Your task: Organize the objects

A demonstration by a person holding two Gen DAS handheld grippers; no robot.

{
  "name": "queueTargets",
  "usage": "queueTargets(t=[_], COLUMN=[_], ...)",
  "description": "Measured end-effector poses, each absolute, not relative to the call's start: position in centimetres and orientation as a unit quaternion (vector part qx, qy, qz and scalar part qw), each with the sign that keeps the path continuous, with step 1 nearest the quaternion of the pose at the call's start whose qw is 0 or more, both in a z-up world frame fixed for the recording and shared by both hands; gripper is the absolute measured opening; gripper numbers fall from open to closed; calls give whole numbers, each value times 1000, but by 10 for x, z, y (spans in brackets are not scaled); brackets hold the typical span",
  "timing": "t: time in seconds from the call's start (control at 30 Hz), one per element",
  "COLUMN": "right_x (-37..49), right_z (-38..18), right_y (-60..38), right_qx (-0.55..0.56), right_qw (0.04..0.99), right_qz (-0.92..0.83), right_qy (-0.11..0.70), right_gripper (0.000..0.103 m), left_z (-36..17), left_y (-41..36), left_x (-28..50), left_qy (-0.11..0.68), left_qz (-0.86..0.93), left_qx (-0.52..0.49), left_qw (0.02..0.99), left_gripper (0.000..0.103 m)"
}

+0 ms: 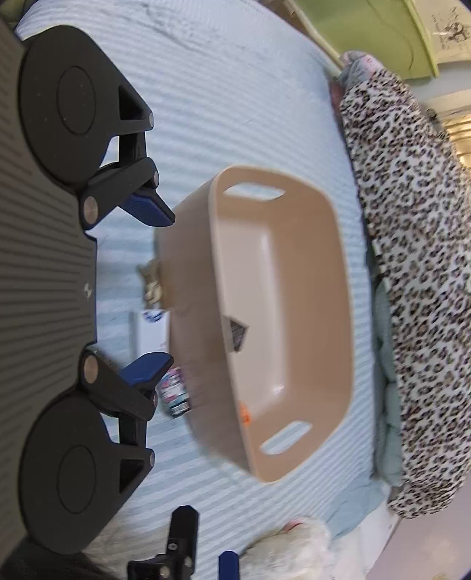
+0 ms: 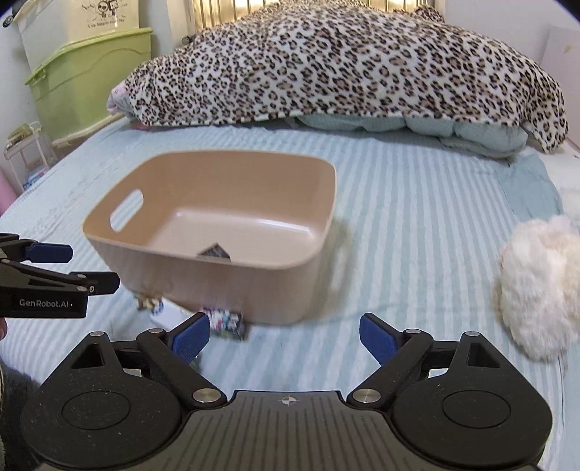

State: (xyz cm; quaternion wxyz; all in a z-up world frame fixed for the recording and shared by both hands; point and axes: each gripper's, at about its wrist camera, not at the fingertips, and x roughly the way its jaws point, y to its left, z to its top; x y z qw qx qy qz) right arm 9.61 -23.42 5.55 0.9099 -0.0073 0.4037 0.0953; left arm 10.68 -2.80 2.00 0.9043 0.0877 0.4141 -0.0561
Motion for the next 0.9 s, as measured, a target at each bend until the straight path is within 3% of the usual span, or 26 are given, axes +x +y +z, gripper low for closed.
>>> queueTargets(t=[0.47, 0.9], right_x=[78, 91], right_z=[18, -8], right_y=[-240, -229], right_qx=[-8, -23], right_qw=[891, 879], right_qz=[76, 76], right_qy=[448, 469], right_gripper=[91, 91], left_z=[-45, -71], left_y=[-48, -50], left_x=[87, 103], left_qy=[476, 487], left_qz=[-103, -87], left_qx=[61, 75], left_qw=[871, 866], left_gripper=[77, 77])
